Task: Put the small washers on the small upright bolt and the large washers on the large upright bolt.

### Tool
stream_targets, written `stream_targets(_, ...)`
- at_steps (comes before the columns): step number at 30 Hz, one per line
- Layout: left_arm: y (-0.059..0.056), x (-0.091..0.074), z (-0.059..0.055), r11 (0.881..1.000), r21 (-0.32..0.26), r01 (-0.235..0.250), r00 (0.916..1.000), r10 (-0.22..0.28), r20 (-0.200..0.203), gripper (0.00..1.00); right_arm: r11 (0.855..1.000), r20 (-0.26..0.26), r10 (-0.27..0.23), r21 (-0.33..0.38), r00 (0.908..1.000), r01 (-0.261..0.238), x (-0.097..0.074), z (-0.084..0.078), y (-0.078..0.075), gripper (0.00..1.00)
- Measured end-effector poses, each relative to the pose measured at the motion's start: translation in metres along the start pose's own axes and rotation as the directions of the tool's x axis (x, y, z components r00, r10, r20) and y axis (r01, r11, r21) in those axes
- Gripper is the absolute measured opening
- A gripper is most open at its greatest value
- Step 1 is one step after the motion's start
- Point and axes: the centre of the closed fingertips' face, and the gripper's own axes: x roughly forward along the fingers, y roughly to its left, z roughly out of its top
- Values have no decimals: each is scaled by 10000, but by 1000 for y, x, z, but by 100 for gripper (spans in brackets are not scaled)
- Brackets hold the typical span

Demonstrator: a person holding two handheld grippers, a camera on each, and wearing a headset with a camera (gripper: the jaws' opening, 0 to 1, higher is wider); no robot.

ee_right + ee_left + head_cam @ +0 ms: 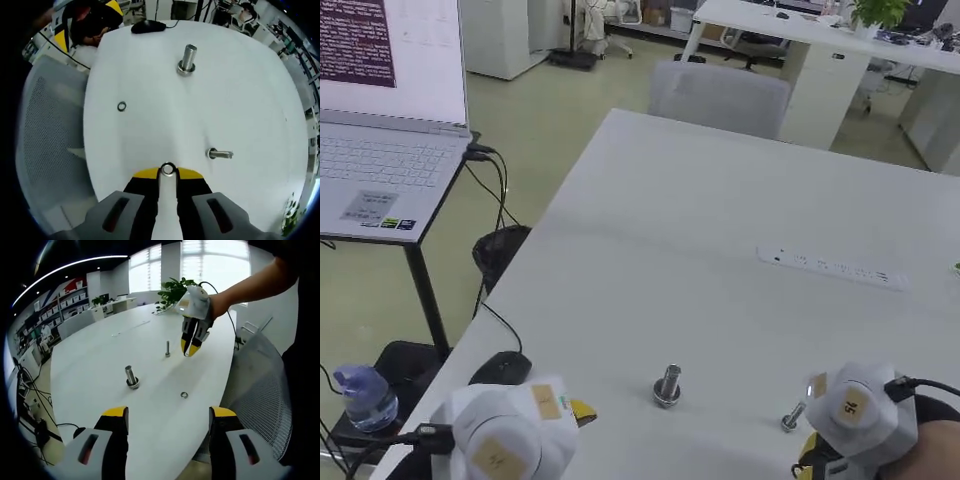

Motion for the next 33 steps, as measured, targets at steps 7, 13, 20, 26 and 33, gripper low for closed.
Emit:
stream_targets(7,0,4,-3,10000,-3,29,9998,-29,-174,66,9986,19,-263,455,9997,262,-12,-13,-18,13)
stream_targets(13,0,5,-8,10000,-19,37,9995,-38,-323,68,9976,196,-466,523,9987,456,-21,-5,-33,13)
stream_targets(20,-2,6,-10,10000,-3,47,9995,-48,-306,69,9963,346,-731,485,9967,714,-28,10,-53,13)
stream_targets(26,-2,6,-12,10000,-47,33,9996,-34,-282,70,9946,568,-856,631,9947,820,-30,21,-67,13)
stream_targets(33,1,5,-16,10000,-42,-3,9991,1,-413,70,9954,579,-693,698,9959,652,-23,25,-73,13)
